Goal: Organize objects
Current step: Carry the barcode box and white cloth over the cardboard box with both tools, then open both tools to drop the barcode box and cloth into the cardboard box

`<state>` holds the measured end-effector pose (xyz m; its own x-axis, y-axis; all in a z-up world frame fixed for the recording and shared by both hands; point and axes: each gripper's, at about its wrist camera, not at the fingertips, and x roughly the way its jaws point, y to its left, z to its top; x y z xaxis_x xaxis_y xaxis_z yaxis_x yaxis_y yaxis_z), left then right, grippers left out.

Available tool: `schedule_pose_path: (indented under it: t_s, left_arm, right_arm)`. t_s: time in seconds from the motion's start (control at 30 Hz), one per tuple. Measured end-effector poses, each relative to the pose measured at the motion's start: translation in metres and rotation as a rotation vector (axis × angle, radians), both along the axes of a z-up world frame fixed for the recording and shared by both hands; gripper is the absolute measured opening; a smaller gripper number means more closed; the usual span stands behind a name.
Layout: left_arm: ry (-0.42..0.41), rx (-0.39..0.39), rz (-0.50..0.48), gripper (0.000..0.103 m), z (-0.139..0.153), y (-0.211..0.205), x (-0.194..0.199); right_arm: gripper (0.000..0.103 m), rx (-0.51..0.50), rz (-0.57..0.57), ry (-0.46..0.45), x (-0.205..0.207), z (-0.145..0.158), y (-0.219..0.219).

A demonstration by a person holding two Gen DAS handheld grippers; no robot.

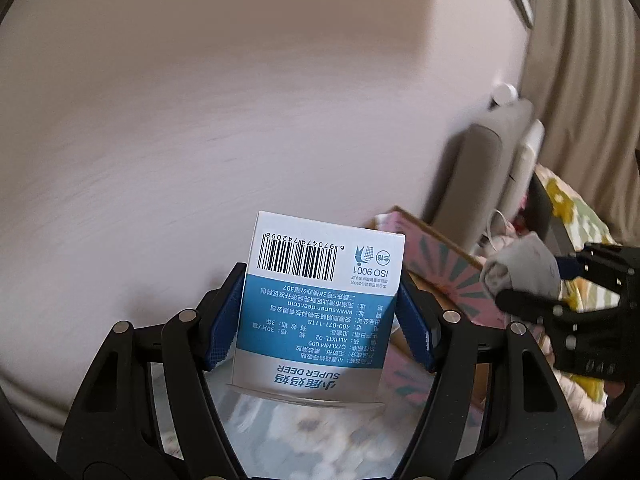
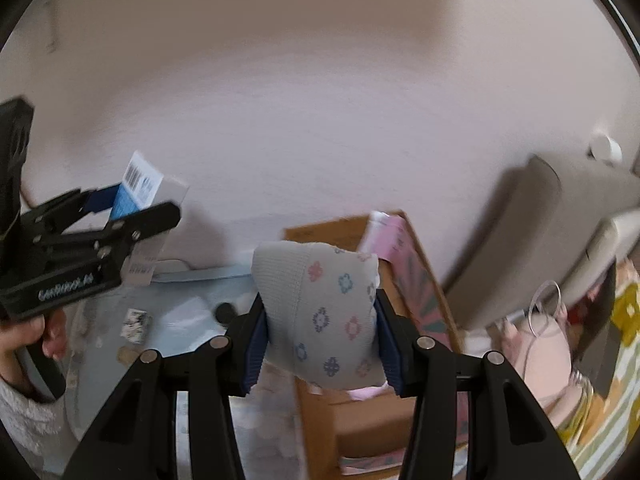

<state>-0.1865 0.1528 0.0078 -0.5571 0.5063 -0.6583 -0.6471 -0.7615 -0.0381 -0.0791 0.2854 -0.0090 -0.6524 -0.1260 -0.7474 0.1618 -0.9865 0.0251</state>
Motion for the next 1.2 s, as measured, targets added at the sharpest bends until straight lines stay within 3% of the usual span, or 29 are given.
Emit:
schedule_pose_path:
  t_s: [0.3,0.5,0.7,0.97,1.03,1.1,1.13,1.17,1.2]
  left_arm:
    - [-0.082,-0.102,-0.187,0.067,-0.048,0.111,-0.023]
    - [-0.148,-0.187,-0.241,0.067,-0.093,0.164,-0.037]
    - [-0.188,-0.247,-0.265,0.067,-0.122,0.179,-0.039]
    - [-0.181,-0.287,-0.266,0.067,-0.124,0.184,-0.035]
    - [-0.172,-0.305,-0.272,0.070,-0.122,0.186,-0.033]
    - [-0.165,-0.309,-0.265,0.102,-0.119,0.188,-0.031]
    - [-0.161,-0.297,-0.267,0.103,-0.116,0.187,-0.030]
    - [-0.160,-0.287,-0.267,0.103,-0.114,0.187,-0.030]
    - [-0.164,-0.286,-0.265,0.103,-0.113,0.187,-0.029]
  right_arm:
    - [0.045,-0.007,-0.122,-0.092,-0.010,-0.035,0.061]
    - [0.045,-0.040,-0.153,-0.158,-0.021,-0.065,0.076]
    - [0.045,-0.057,-0.151,-0.221,-0.017,-0.089,0.077]
    - [0.045,-0.052,-0.121,-0.246,-0.020,-0.097,0.074]
    - [0.046,-0.054,-0.094,-0.260,-0.022,-0.097,0.072]
    - [0.049,-0.057,-0.082,-0.266,-0.023,-0.097,0.070]
    - [0.051,-0.067,-0.079,-0.271,-0.024,-0.098,0.069]
    - [0.060,-0.085,-0.076,-0.282,-0.025,-0.099,0.070]
    - [0.077,-0.107,-0.075,-0.279,-0.025,-0.098,0.070]
